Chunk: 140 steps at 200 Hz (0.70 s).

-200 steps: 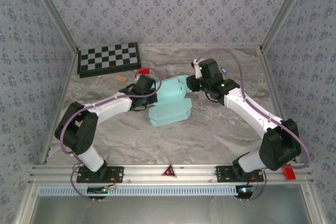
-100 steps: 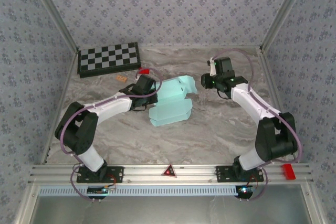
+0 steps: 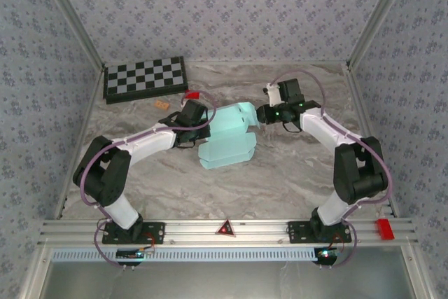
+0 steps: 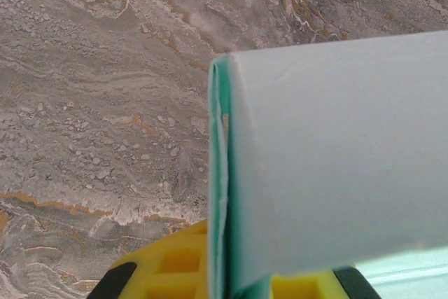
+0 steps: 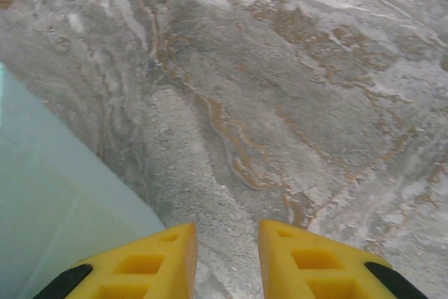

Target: Fold the paper box

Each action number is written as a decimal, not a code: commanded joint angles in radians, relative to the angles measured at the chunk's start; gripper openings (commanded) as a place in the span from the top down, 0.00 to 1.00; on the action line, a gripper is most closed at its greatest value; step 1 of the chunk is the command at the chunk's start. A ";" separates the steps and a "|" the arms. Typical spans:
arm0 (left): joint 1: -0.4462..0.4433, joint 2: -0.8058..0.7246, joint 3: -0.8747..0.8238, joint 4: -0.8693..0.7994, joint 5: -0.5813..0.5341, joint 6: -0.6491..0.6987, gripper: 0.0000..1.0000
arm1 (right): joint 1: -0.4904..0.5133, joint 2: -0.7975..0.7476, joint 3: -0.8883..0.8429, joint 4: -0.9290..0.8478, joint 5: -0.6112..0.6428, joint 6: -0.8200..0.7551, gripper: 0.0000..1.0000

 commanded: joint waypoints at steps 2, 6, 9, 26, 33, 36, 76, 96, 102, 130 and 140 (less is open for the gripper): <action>-0.004 0.006 0.035 -0.012 0.020 0.010 1.00 | 0.013 0.010 0.020 -0.008 -0.066 -0.039 0.69; -0.004 0.007 0.036 -0.012 0.022 0.010 1.00 | 0.014 0.011 0.017 -0.008 -0.072 -0.040 0.69; -0.004 0.006 0.035 -0.012 0.022 0.009 1.00 | 0.015 0.011 0.017 -0.010 -0.075 -0.041 0.69; -0.004 0.008 0.035 -0.013 0.022 0.008 1.00 | 0.022 0.015 0.016 -0.012 -0.095 -0.047 0.69; -0.004 0.008 0.036 -0.014 0.022 0.008 1.00 | 0.025 0.016 0.016 -0.012 -0.099 -0.048 0.69; -0.004 0.008 0.035 -0.014 0.022 0.008 1.00 | 0.025 0.016 0.016 -0.012 -0.100 -0.048 0.69; -0.004 0.010 0.034 -0.014 0.022 0.005 1.00 | 0.038 0.017 0.013 -0.015 -0.120 -0.050 0.69; -0.005 0.011 0.034 -0.016 0.020 0.006 1.00 | 0.045 0.016 0.008 -0.017 -0.125 -0.052 0.69; -0.004 0.011 0.036 -0.017 0.020 0.006 1.00 | 0.047 0.013 0.005 -0.015 -0.128 -0.054 0.69; -0.004 0.011 0.036 -0.015 0.026 0.005 1.00 | 0.058 0.017 0.005 -0.015 -0.146 -0.058 0.69; -0.004 0.011 0.038 -0.018 0.026 0.005 1.00 | 0.062 0.019 0.007 -0.017 -0.158 -0.061 0.69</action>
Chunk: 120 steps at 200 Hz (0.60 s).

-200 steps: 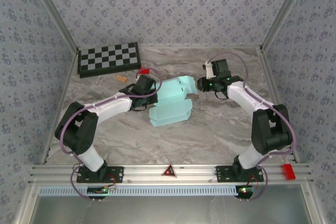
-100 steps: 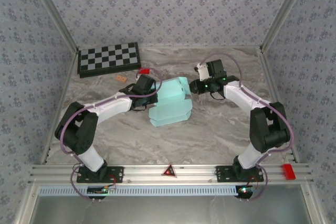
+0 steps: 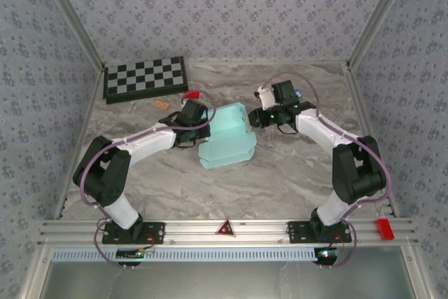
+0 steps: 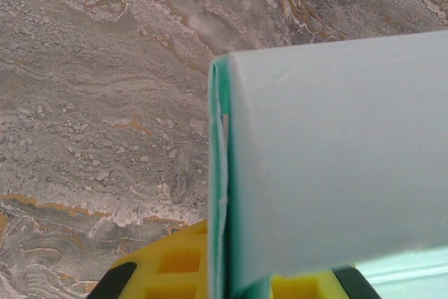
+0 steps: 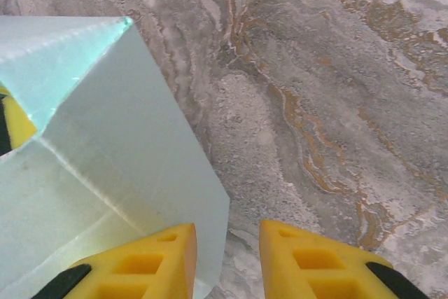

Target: Fold the paper box

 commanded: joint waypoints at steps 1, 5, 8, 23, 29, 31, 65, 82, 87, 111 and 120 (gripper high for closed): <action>-0.004 0.010 0.034 -0.017 0.026 0.005 1.00 | 0.015 0.012 0.008 -0.017 -0.051 -0.021 0.69; -0.005 0.010 0.035 -0.016 0.026 0.005 1.00 | 0.016 0.014 0.010 -0.018 -0.055 -0.023 0.69; -0.005 0.010 0.034 -0.016 0.026 0.005 1.00 | 0.018 0.014 0.011 -0.020 -0.057 -0.025 0.69; -0.004 0.009 0.035 -0.019 0.028 0.005 1.00 | 0.026 0.020 0.018 -0.027 -0.062 -0.033 0.69; -0.005 0.009 0.037 -0.019 0.028 0.005 1.00 | 0.029 0.022 0.021 -0.029 -0.064 -0.034 0.69; -0.004 0.009 0.036 -0.019 0.029 0.005 1.00 | 0.030 0.023 0.023 -0.031 -0.065 -0.035 0.69; -0.003 0.007 0.041 -0.025 0.029 0.007 1.00 | 0.041 0.032 0.032 -0.034 -0.084 -0.038 0.68; -0.004 0.007 0.042 -0.025 0.029 0.007 1.00 | 0.048 0.034 0.038 -0.038 -0.094 -0.043 0.68; -0.004 0.009 0.041 -0.025 0.029 0.008 1.00 | 0.050 0.034 0.042 -0.046 -0.097 -0.047 0.68; -0.004 0.014 0.046 -0.028 0.031 0.007 1.00 | 0.059 0.030 0.054 -0.074 -0.109 -0.061 0.68; -0.004 0.014 0.047 -0.028 0.031 0.007 1.00 | 0.063 0.024 0.056 -0.080 -0.116 -0.066 0.69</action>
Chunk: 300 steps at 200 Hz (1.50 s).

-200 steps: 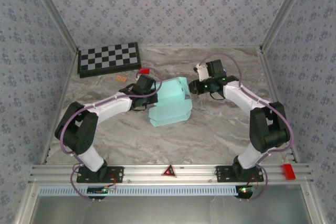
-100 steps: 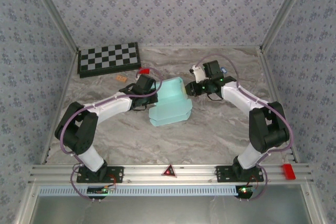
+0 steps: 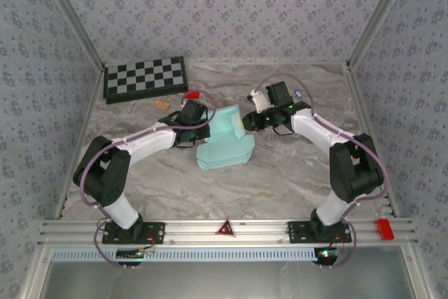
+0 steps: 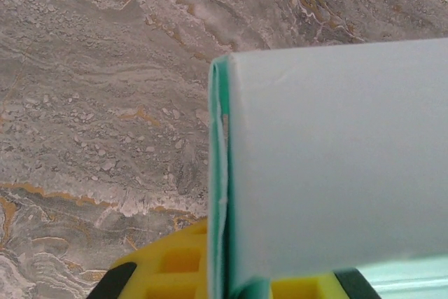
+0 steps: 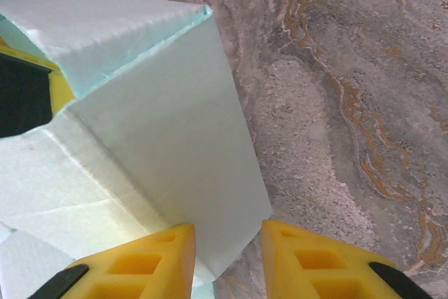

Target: Fold the paper box

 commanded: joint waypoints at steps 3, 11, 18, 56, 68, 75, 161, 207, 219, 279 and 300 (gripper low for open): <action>-0.004 0.014 0.038 0.006 0.027 0.007 1.00 | 0.020 0.000 0.035 -0.048 -0.060 -0.034 0.68; -0.004 0.015 0.038 0.004 0.027 0.007 1.00 | 0.022 -0.007 0.034 -0.051 -0.066 -0.036 0.69; -0.005 0.016 0.039 0.004 0.027 0.008 1.00 | 0.023 -0.012 0.033 -0.056 -0.071 -0.036 0.69; -0.004 0.020 0.041 0.004 0.029 0.010 1.00 | 0.031 -0.030 0.026 -0.061 -0.085 -0.037 0.69; -0.004 0.020 0.041 0.004 0.029 0.009 1.00 | 0.033 -0.038 0.022 -0.060 -0.084 -0.039 0.68; -0.005 0.020 0.039 0.004 0.030 0.008 1.00 | 0.032 -0.042 0.019 -0.060 -0.085 -0.040 0.68; -0.004 0.014 0.027 0.005 0.030 0.002 1.00 | 0.031 -0.051 -0.004 -0.033 -0.087 -0.030 0.60; -0.004 0.004 0.026 0.007 0.040 0.003 1.00 | 0.029 -0.027 -0.008 -0.010 0.032 -0.011 0.57; -0.004 0.001 0.027 0.006 0.041 0.004 1.00 | 0.028 -0.022 -0.008 -0.002 0.073 -0.001 0.57; -0.004 0.002 0.027 0.006 0.047 0.004 1.00 | 0.040 -0.004 -0.001 0.016 0.035 0.004 0.61; -0.004 0.005 0.026 0.007 0.047 0.004 1.00 | 0.053 -0.008 -0.001 0.018 0.001 -0.002 0.58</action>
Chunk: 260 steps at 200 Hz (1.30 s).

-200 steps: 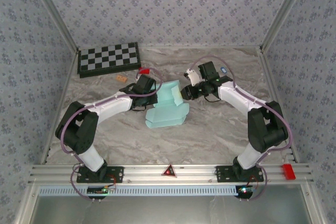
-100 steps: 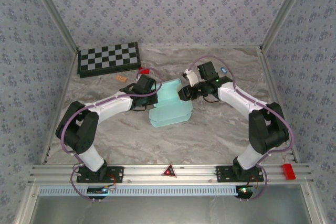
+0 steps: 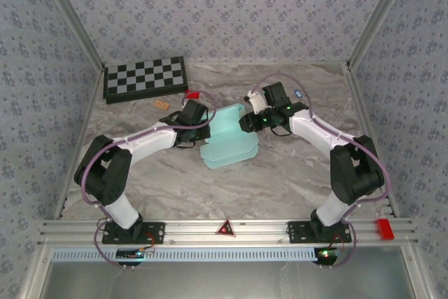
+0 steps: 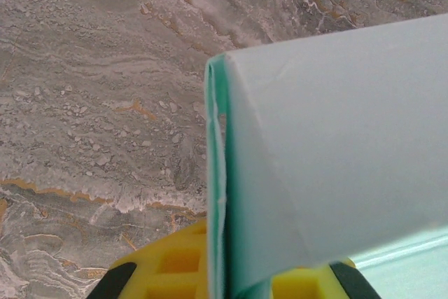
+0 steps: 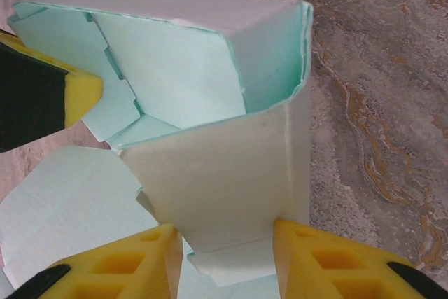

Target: Fold the paper box

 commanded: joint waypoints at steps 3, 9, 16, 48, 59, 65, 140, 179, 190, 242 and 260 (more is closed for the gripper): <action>-0.004 -0.005 0.023 0.015 0.032 0.003 1.00 | 0.019 0.006 0.001 0.014 -0.051 0.004 0.58; -0.004 -0.004 0.025 0.015 0.034 0.003 1.00 | 0.022 0.007 0.002 0.014 -0.060 0.003 0.57; -0.004 -0.004 0.025 0.016 0.035 0.004 1.00 | 0.023 0.009 0.006 0.014 -0.066 0.003 0.57; -0.005 -0.002 0.027 0.019 0.045 0.001 1.00 | 0.027 0.035 0.024 0.012 -0.051 0.014 0.57; -0.004 -0.002 0.027 0.021 0.049 0.000 1.00 | 0.031 0.047 0.031 0.013 -0.021 0.023 0.59; -0.004 -0.002 0.027 0.022 0.049 0.001 1.00 | 0.034 0.052 0.034 0.016 -0.008 0.028 0.59; -0.004 -0.002 0.025 0.022 0.053 0.004 1.00 | 0.091 0.095 0.088 0.051 0.130 0.073 0.68; -0.005 0.002 0.025 0.018 0.044 0.008 1.00 | 0.103 0.052 0.087 0.046 0.204 0.072 0.69; -0.004 0.004 0.024 0.016 0.042 0.009 1.00 | 0.104 0.030 0.084 0.041 0.217 0.065 0.69; -0.004 0.013 0.029 0.015 0.037 0.012 1.00 | 0.099 -0.108 0.018 0.051 0.267 0.032 0.67; -0.004 0.015 0.030 0.015 0.038 0.013 1.00 | 0.086 -0.154 -0.017 0.074 0.295 0.045 0.66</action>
